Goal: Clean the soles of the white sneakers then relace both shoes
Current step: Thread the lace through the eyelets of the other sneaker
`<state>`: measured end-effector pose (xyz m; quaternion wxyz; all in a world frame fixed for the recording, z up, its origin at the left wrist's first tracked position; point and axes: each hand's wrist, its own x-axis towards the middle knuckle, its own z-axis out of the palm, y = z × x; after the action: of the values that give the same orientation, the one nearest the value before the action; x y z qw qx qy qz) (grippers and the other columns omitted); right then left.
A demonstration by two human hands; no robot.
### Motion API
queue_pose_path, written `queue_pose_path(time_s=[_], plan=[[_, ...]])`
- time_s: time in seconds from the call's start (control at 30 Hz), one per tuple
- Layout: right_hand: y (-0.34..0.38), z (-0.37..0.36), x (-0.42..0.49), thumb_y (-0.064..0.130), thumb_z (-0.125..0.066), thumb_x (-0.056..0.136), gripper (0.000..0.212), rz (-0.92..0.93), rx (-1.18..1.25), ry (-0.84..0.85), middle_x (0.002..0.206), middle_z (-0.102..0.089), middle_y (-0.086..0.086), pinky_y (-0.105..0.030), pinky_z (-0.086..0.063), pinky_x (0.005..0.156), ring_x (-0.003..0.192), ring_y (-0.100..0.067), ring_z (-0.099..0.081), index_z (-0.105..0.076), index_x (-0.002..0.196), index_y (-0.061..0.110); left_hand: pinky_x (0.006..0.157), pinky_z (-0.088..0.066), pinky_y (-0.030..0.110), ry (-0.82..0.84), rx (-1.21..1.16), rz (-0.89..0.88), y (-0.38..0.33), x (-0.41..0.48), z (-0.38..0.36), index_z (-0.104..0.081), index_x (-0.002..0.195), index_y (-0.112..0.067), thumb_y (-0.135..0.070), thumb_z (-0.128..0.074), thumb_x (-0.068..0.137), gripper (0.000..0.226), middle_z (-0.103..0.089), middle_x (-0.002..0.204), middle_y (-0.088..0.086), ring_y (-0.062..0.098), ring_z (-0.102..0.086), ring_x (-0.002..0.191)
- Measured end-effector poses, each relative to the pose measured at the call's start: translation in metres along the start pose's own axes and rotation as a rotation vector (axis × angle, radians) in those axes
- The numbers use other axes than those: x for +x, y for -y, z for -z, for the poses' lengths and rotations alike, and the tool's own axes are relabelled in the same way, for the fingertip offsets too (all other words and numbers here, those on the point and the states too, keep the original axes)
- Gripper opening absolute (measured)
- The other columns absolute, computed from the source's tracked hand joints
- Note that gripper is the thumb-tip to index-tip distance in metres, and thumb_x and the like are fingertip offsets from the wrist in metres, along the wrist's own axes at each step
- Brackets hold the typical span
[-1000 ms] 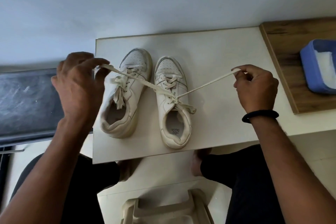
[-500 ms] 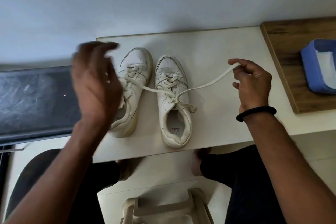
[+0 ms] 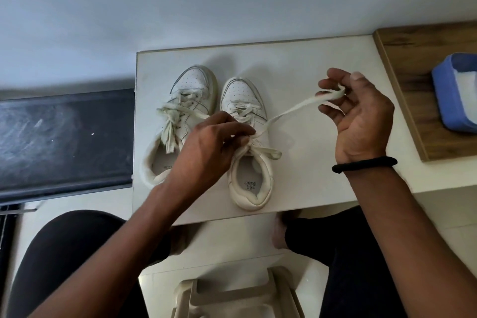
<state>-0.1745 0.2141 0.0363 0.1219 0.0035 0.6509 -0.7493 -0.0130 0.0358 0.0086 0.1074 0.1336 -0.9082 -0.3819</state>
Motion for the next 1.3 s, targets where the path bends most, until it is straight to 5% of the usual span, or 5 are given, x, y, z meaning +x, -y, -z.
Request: queue_pose_path(time_s=[0.4,0.57,0.73,1.07,1.3], plan=[[-0.018,-0.013,-0.01,-0.001,-0.059,0.095,0.022,0.168,-0.412,0.175,0.093,-0.077,-0.005,-0.018,-0.051,0.069,0.077,-0.017,-0.074,-0.073,0.11,0.008,0.065,-0.057,0.033,-0.068,0.052,-0.087,0.006,0.0,0.0,-0.08,0.101,-0.017,-0.025,-0.074,0.096,0.011,-0.072,0.097,-0.005,0.01,-0.065,0.073],[-0.015,-0.021,-0.021,0.004,-0.056,0.099,0.026,0.157,-0.513,0.382,0.087,-0.078,0.001,-0.029,-0.056,0.068,0.062,-0.022,-0.071,-0.053,0.123,0.013,0.063,-0.055,0.033,-0.122,0.085,-0.07,0.004,0.0,-0.003,-0.081,0.098,-0.016,-0.022,-0.073,0.096,0.01,-0.071,0.094,-0.003,0.006,-0.059,0.068],[-0.018,-0.026,-0.03,0.006,-0.062,0.097,0.008,0.208,-0.643,0.545,0.083,-0.078,0.005,-0.03,-0.057,0.061,0.054,-0.018,-0.068,-0.057,0.099,0.012,0.066,-0.053,0.026,-0.113,0.032,-0.009,0.005,0.0,-0.004,-0.082,0.099,-0.016,-0.024,-0.072,0.097,0.013,-0.067,0.092,-0.008,0.004,-0.059,0.07],[-0.025,-0.027,-0.029,0.008,-0.073,0.09,0.015,0.414,-0.809,0.509,0.088,-0.073,0.014,-0.005,-0.046,0.07,0.07,0.013,-0.063,-0.08,0.1,0.016,0.066,-0.045,0.01,-0.036,-0.081,0.146,0.0,-0.004,-0.003,-0.073,0.097,-0.025,-0.048,-0.084,0.083,0.029,-0.066,0.097,-0.012,0.004,-0.064,0.079],[-0.018,-0.026,-0.023,0.009,-0.068,0.092,0.01,0.341,-0.492,0.267,0.086,-0.077,0.001,-0.032,-0.058,0.064,0.062,-0.017,-0.07,-0.071,0.098,0.016,0.073,-0.047,0.012,0.04,-0.155,0.189,-0.002,-0.005,0.0,-0.073,0.098,-0.035,-0.032,-0.085,0.086,0.017,-0.063,0.102,-0.013,0.005,-0.06,0.087]])
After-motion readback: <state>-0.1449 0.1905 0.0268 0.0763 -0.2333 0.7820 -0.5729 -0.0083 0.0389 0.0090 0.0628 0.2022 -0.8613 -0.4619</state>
